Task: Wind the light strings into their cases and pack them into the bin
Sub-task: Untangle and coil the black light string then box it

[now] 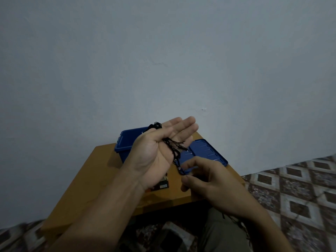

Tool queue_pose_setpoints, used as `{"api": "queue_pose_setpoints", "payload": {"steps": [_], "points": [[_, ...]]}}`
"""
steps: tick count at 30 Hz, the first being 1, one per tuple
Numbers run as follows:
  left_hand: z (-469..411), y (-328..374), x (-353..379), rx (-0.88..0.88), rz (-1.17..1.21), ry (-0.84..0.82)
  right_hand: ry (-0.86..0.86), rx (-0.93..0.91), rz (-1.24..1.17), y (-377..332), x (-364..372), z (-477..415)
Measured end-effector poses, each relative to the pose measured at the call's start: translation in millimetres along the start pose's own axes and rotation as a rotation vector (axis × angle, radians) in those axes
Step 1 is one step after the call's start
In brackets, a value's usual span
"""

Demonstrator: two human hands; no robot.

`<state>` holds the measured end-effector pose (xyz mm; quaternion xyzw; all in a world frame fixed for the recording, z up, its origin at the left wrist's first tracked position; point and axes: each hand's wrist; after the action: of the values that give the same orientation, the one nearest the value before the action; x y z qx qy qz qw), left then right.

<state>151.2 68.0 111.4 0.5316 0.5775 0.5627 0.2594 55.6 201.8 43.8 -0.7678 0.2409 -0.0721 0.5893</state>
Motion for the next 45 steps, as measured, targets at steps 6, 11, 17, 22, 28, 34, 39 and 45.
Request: {"api": "queue_pose_setpoints", "payload": {"steps": [6,11,17,22,28,34,39,45], "points": [[-0.5,-6.3,-1.4,0.018,-0.057,0.097,-0.079,0.010,0.015,-5.3,-0.4,3.1],[-0.9,-8.2,-3.4,0.032,-0.092,0.139,-0.034,0.007,0.026,-5.3,-2.9,4.1],[-2.3,-8.4,-7.7,0.021,-0.093,0.164,-0.022,0.062,0.115,-3.8,-10.1,4.9],[-1.3,-10.9,-7.0,-0.023,-0.162,0.165,0.049,-0.029,0.021,-6.7,-14.3,7.2],[3.6,-12.5,-3.7,-0.151,-0.333,0.120,0.129,-0.136,-0.207,-10.3,-16.4,8.9],[5.0,-14.8,-3.8,-0.236,-0.542,0.074,0.098,-0.254,-0.330,-12.2,-19.8,9.9],[11.3,-13.4,-0.9,-0.339,-0.701,-0.026,0.121,-0.348,-0.286,-12.5,-13.7,7.3],[15.8,-11.7,-2.1,-0.418,-0.733,-0.281,0.210,-0.441,-0.250,-11.9,-3.4,3.2]]}}
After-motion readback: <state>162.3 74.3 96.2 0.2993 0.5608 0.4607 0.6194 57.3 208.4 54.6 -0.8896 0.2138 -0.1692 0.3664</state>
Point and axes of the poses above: each hand's wrist, its own z-axis away from the middle knuckle, its own x-axis out of the palm, y = z × x, and after that the axes turned 15 degrees about -z, right-handed
